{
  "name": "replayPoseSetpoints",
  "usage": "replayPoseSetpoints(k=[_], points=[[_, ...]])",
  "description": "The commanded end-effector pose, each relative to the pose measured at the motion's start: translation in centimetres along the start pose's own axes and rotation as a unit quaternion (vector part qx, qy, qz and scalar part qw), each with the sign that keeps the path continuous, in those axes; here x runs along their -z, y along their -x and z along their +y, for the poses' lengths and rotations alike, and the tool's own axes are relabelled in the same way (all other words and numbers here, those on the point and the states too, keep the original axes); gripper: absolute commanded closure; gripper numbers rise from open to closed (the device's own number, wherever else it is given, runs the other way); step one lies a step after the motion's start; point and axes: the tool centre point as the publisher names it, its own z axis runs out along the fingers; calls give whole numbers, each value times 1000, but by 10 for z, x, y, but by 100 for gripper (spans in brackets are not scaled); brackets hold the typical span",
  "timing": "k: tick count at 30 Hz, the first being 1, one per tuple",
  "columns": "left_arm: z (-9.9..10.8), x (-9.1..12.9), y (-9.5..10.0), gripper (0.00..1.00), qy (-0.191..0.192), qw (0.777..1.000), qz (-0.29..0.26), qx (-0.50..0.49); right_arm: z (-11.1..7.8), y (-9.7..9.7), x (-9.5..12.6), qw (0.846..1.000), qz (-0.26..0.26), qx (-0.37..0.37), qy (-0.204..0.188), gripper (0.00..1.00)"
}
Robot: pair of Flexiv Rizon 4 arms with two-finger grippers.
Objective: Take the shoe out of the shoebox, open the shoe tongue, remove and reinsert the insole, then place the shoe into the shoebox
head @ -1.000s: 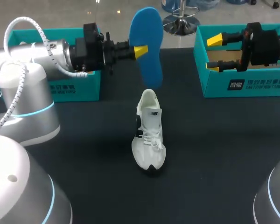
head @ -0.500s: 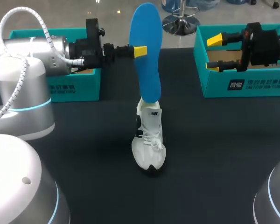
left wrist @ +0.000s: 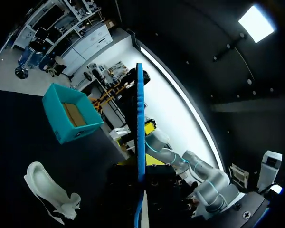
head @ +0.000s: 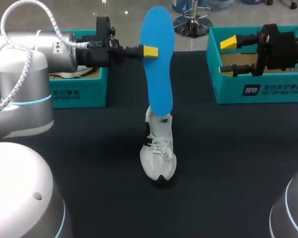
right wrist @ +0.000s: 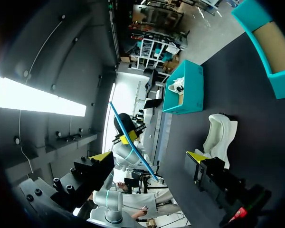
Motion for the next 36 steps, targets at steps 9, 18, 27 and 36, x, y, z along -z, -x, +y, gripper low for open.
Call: replayPoseSetpoints(k=[9,18,27,36], points=[[6,-5,13,100,93,915,96,382,-1,-1,0,1000,-2,-1,0,0],[8,-9,27,100,79,916,143,367,3,-9,1,997,-73,6,-14,0],[6,-12,25,100,62,930,152,330,8,-40,1,977,-211,33,-22,0],[2,-15,28,100,54,935,133,324,6,-60,-5,959,-279,47,-23,0]])
